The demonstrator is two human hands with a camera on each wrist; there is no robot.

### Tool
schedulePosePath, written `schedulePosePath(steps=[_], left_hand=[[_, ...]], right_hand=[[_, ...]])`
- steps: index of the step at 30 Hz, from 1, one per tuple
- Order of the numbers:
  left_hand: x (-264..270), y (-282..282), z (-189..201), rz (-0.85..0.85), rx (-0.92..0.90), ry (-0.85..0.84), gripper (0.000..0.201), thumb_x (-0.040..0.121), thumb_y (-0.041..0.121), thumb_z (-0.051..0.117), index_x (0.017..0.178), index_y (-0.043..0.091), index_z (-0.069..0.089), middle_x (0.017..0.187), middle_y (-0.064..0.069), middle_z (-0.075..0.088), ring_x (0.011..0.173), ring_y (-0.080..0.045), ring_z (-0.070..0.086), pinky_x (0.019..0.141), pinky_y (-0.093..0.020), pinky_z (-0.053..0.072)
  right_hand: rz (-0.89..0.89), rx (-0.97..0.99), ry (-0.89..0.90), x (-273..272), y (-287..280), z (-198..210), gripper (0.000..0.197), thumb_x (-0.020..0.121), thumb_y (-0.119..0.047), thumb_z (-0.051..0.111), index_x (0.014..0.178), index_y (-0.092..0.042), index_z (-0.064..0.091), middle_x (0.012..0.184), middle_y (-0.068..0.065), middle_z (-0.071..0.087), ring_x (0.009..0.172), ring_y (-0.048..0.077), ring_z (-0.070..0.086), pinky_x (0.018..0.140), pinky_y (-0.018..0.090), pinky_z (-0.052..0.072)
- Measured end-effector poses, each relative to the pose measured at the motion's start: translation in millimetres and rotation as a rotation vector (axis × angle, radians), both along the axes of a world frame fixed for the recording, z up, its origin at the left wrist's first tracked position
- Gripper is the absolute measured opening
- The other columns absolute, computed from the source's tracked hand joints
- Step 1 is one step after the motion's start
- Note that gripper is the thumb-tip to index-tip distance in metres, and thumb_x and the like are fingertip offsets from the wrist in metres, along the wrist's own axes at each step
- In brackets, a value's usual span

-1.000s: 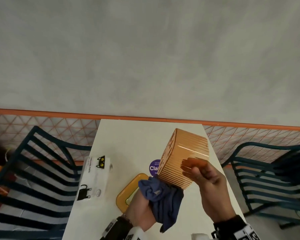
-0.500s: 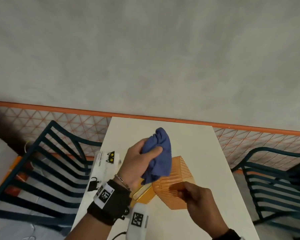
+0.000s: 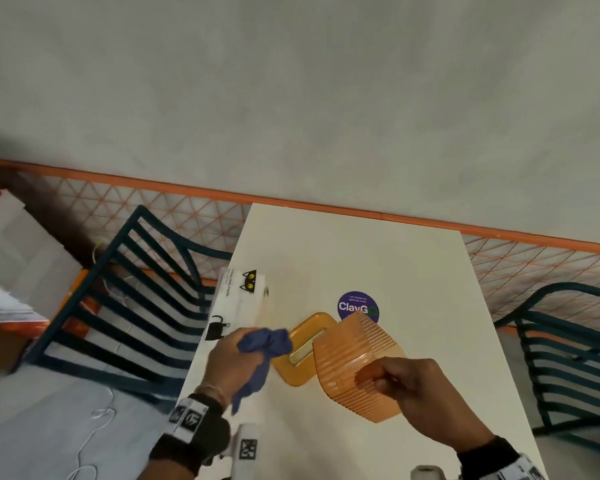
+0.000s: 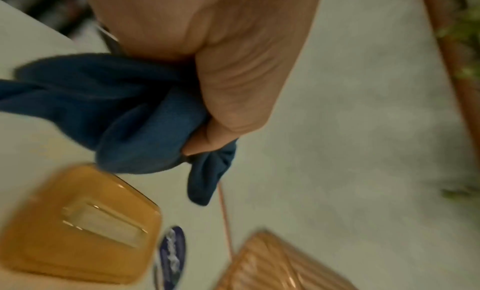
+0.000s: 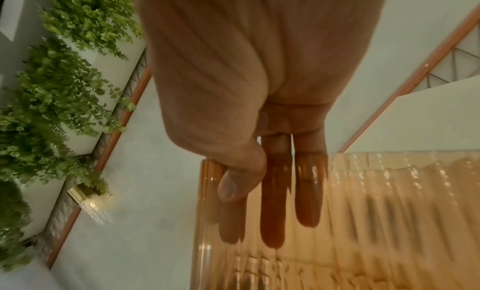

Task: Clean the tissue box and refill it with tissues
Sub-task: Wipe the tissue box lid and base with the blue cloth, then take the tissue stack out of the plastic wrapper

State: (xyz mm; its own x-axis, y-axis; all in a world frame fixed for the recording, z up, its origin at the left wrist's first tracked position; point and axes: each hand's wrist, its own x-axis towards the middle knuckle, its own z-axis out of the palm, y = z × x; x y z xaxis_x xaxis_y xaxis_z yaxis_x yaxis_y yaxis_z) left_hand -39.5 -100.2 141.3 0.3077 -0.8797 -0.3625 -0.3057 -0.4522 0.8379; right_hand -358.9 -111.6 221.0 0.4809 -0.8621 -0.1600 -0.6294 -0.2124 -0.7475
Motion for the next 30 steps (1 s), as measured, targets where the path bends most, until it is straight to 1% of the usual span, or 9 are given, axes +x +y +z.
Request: schedulePosePath(steps=[7, 12, 14, 17, 19, 23, 26, 28, 30], left_hand=[[58, 71, -55, 0.111, 0.348, -0.085, 0.017, 0.078, 0.015, 0.075, 0.089, 0.025, 0.068, 0.091, -0.01, 0.074, 0.086, -0.027, 0.067, 0.087, -0.044, 0.056], [51, 75, -76, 0.105, 0.355, -0.252, 0.053, 0.086, 0.036, 0.075, 0.135, 0.021, 0.062, 0.137, -0.007, 0.062, 0.117, -0.025, 0.061, 0.104, -0.039, 0.048], [35, 68, -65, 0.121, 0.23, -0.144, 0.057, 0.082, 0.05, 0.077, 0.134, 0.031, 0.062, 0.135, 0.003, 0.062, 0.12, -0.019, 0.062, 0.105, -0.043, 0.052], [2, 56, -40, 0.017, 0.291, 0.307, 0.062, 0.073, 0.062, 0.082, 0.126, 0.036, 0.063, 0.122, 0.008, 0.07, 0.112, -0.016, 0.067, 0.089, -0.042, 0.063], [-15, 50, -33, -0.059, 0.41, 0.514, 0.067, 0.072, 0.059, 0.085, 0.127, 0.034, 0.058, 0.125, 0.002, 0.069, 0.113, -0.025, 0.067, 0.083, -0.043, 0.064], [-21, 50, -48, 0.021, 0.489, 0.572, 0.057, 0.076, 0.031, 0.083, 0.126, 0.021, 0.058, 0.118, -0.012, 0.07, 0.101, -0.036, 0.074, 0.082, -0.053, 0.064], [-10, 54, -58, 0.054, 0.497, 0.605, 0.05, 0.076, 0.014, 0.076, 0.123, 0.017, 0.06, 0.117, -0.02, 0.068, 0.102, -0.039, 0.073, 0.083, -0.055, 0.063], [2, 58, -64, 0.068, 0.506, 0.594, 0.051, 0.073, 0.01, 0.074, 0.121, 0.017, 0.061, 0.118, -0.022, 0.067, 0.103, -0.04, 0.071, 0.08, -0.055, 0.064], [14, 61, -71, 0.081, 0.509, 0.554, 0.051, 0.071, 0.006, 0.071, 0.12, 0.017, 0.062, 0.115, -0.022, 0.068, 0.1, -0.038, 0.072, 0.076, -0.052, 0.065]], right_hand=[[0.157, 0.044, 0.207, 14, -2, -22, 0.029, 0.093, -0.011, 0.068, 0.1, -0.038, 0.078, 0.096, -0.028, 0.074, 0.095, -0.007, 0.066, 0.081, 0.008, 0.049], [0.276, 0.091, 0.285, 40, -2, -36, 0.029, 0.094, -0.01, 0.064, 0.106, -0.034, 0.076, 0.099, -0.028, 0.073, 0.099, -0.006, 0.067, 0.09, 0.016, 0.052], [0.322, 0.065, 0.341, 52, 0, -46, 0.029, 0.096, -0.014, 0.06, 0.112, -0.033, 0.074, 0.101, -0.026, 0.073, 0.099, -0.002, 0.067, 0.089, 0.016, 0.051], [0.416, -0.008, 0.414, 72, 5, -61, 0.03, 0.098, -0.02, 0.054, 0.118, -0.033, 0.072, 0.109, -0.017, 0.075, 0.097, 0.007, 0.069, 0.08, 0.017, 0.048], [0.469, -0.049, 0.439, 85, 8, -70, 0.032, 0.097, -0.018, 0.052, 0.119, -0.032, 0.071, 0.108, -0.013, 0.076, 0.093, 0.011, 0.069, 0.073, 0.019, 0.045], [0.54, -0.077, 0.496, 105, 18, -93, 0.033, 0.092, -0.013, 0.053, 0.115, -0.028, 0.071, 0.099, -0.005, 0.077, 0.087, 0.02, 0.069, 0.068, 0.026, 0.043], [0.519, 0.031, 0.429, 114, 26, -104, 0.031, 0.092, -0.023, 0.062, 0.12, -0.034, 0.069, 0.105, -0.011, 0.077, 0.092, 0.015, 0.068, 0.077, 0.029, 0.051], [0.336, 0.122, 0.341, 112, 26, -104, 0.035, 0.086, -0.041, 0.071, 0.121, -0.039, 0.069, 0.116, -0.022, 0.073, 0.103, 0.002, 0.065, 0.092, 0.027, 0.052], [-0.015, -0.018, 0.288, 98, 21, -106, 0.033, 0.083, -0.047, 0.074, 0.115, -0.038, 0.073, 0.113, -0.022, 0.072, 0.1, 0.001, 0.066, 0.089, 0.024, 0.054]])
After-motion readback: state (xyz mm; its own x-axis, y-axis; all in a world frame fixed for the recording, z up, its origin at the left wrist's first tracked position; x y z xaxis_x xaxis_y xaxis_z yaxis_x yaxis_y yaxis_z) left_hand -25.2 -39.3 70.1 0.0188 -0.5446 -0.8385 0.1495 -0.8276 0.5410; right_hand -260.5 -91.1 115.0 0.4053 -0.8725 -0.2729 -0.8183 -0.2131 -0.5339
